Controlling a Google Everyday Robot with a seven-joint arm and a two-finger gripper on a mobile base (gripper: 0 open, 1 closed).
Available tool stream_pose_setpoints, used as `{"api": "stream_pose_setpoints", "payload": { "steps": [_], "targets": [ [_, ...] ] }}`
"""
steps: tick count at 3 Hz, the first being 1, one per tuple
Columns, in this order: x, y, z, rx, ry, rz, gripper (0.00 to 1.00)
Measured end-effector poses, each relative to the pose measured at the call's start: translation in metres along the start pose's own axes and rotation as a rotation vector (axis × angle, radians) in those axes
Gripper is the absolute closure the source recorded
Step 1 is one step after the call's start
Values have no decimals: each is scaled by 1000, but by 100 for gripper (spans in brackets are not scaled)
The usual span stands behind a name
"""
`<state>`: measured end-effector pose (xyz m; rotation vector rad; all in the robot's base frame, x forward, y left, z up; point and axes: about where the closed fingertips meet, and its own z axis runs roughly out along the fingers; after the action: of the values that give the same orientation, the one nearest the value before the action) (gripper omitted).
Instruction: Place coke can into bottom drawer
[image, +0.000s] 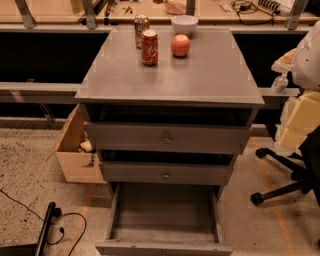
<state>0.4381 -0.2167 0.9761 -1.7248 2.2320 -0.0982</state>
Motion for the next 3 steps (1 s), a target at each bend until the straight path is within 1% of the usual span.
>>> {"api": "stream_pose_setpoints", "payload": {
  "steps": [1,2,3],
  "targets": [
    [0,0,0,0,0,0,0],
    [-1,-4,-1,11,-14,11,0],
    [-7,-24,7,42,-114,47,0]
  ]
}}
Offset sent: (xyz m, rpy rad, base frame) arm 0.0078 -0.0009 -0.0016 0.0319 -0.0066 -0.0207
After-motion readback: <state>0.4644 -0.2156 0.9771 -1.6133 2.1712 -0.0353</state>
